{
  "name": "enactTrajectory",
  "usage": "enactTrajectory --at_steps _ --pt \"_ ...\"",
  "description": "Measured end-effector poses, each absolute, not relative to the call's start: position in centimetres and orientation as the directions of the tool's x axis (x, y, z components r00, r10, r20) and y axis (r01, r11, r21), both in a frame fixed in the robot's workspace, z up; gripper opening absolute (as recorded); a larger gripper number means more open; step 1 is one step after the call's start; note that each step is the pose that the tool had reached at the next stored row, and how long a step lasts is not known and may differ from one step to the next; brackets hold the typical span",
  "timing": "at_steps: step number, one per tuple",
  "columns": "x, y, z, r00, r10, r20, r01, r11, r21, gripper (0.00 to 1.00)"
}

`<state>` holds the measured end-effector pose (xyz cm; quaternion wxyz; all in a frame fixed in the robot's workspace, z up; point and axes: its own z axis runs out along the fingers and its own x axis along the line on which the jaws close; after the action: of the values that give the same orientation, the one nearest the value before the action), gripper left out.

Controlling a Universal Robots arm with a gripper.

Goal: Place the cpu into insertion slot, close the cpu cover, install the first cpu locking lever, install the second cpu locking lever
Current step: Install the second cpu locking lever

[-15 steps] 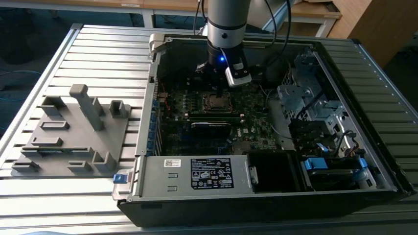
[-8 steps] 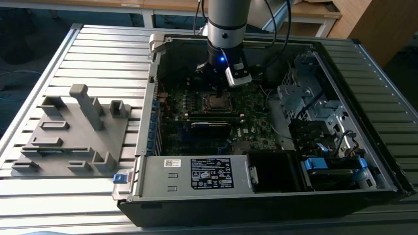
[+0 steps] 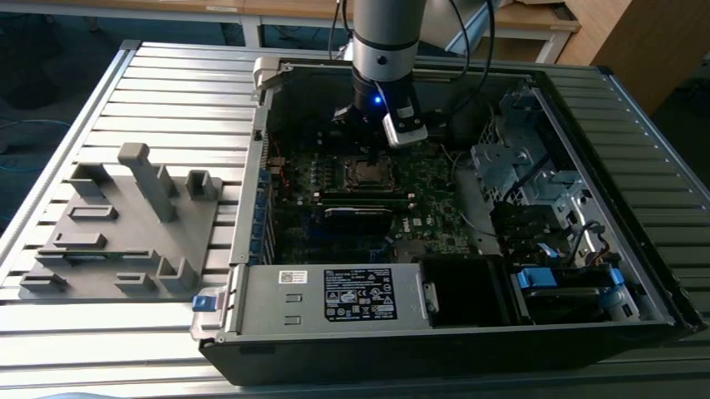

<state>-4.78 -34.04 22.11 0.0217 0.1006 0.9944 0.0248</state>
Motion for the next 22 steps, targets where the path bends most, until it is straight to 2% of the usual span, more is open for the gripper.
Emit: enactTrajectory --at_steps 22 --pt "-4.78 -34.4 22.12 -0.979 0.201 -0.038 0.199 0.979 0.054 0.1"
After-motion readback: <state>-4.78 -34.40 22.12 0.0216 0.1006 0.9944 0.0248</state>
